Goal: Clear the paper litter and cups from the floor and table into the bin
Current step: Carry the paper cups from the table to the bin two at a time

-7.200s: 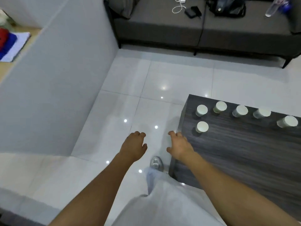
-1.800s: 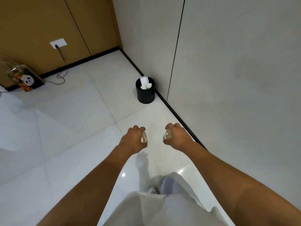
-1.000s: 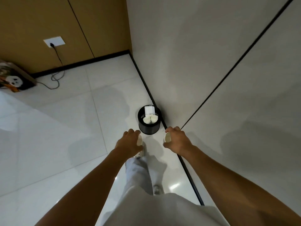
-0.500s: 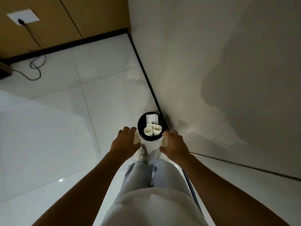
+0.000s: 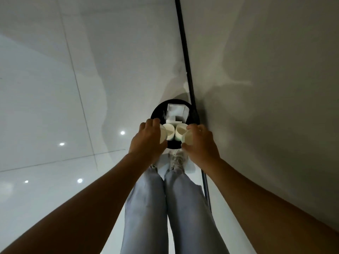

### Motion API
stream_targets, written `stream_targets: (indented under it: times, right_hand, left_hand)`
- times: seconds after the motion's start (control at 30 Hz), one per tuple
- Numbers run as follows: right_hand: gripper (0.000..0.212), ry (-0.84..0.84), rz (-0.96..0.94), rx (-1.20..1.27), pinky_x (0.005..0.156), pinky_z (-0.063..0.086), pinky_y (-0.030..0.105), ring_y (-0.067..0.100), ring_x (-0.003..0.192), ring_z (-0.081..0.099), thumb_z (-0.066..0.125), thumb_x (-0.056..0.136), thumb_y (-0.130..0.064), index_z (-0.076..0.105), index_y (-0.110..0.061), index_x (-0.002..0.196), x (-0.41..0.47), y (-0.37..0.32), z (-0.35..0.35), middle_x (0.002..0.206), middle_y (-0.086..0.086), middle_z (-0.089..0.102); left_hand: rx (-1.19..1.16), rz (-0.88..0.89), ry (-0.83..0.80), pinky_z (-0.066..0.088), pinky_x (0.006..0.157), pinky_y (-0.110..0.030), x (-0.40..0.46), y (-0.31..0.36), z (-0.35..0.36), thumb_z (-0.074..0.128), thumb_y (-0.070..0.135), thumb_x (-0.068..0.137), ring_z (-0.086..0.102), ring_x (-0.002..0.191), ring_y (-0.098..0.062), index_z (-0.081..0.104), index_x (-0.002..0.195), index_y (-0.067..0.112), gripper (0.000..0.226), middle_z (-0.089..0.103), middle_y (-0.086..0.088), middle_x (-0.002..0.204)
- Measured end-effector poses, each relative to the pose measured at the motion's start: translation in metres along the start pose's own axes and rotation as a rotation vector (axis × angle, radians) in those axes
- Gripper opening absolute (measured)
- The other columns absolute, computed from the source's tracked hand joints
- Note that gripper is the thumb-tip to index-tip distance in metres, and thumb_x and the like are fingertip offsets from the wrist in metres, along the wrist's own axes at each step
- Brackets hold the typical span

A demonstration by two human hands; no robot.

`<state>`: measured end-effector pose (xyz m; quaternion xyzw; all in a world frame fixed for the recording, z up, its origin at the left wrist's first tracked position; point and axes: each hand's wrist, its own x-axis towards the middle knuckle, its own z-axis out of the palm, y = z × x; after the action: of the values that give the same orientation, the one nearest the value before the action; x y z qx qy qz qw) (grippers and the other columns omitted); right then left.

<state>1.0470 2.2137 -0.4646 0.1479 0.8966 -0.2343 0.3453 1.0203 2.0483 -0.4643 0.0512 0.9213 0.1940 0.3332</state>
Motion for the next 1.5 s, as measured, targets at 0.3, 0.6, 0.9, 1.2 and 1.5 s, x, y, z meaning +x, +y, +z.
stream_targets:
  times: [0.3, 0.6, 0.9, 1.2, 1.5]
  right_hand:
    - [0.057, -0.026, -0.003, 0.0, 0.094, 0.05, 0.043, 0.031, 0.12, 0.048, 0.068, 0.085, -0.03, 0.045, -0.015, 0.135, 0.099, 0.037, 0.067, 0.136, 0.012, 0.042]
    - [0.068, -0.24, -0.004, -0.123, 0.101, 0.042, 0.044, 0.036, 0.129, 0.039, 0.062, 0.089, -0.044, 0.03, -0.021, 0.145, 0.135, 0.057, 0.103, 0.145, 0.012, 0.034]
    - [0.064, -0.142, -0.086, -0.177, 0.105, 0.042, 0.041, 0.031, 0.134, 0.031, 0.063, 0.09, -0.034, 0.032, -0.027, 0.145, 0.117, 0.048, 0.103, 0.151, 0.006, 0.027]
    - [0.055, -0.039, -0.145, -0.179, 0.101, 0.045, 0.035, 0.023, 0.13, 0.039, 0.06, 0.092, -0.029, 0.037, -0.021, 0.141, -0.006, -0.02, 0.01, 0.143, 0.003, 0.039]
    - [0.051, -0.049, -0.371, -0.436, 0.099, 0.044, 0.042, 0.031, 0.129, 0.037, 0.053, 0.094, -0.03, 0.035, -0.018, 0.14, -0.167, -0.137, -0.064, 0.142, 0.009, 0.038]
  left_hand:
    - [0.046, 0.101, -0.094, 0.048, 0.091, -0.035, 0.091, -0.034, 0.093, 0.07, 0.036, 0.082, 0.044, 0.124, -0.026, 0.033, 0.14, 0.013, 0.072, 0.043, -0.007, 0.138]
    - [0.128, 0.08, -0.256, 0.033, 0.109, -0.034, 0.131, -0.043, 0.146, 0.063, 0.044, 0.087, 0.038, 0.133, -0.026, 0.034, 0.142, 0.016, 0.068, 0.037, -0.007, 0.146]
    - [0.184, 0.082, -0.247, 0.029, 0.113, -0.039, 0.112, -0.044, 0.137, 0.059, 0.047, 0.088, 0.026, 0.14, -0.029, 0.027, 0.145, 0.022, 0.071, 0.026, -0.009, 0.152]
    - [0.187, 0.129, -0.081, 0.037, 0.106, -0.033, -0.014, -0.02, -0.008, 0.05, 0.034, 0.097, 0.042, 0.13, -0.025, 0.036, 0.141, 0.016, 0.049, 0.043, -0.007, 0.142]
    - [0.227, -0.087, 0.077, 0.037, 0.1, -0.032, -0.194, -0.004, -0.127, 0.043, 0.026, 0.097, 0.046, 0.12, -0.024, 0.042, 0.134, 0.014, 0.039, 0.048, -0.008, 0.131]
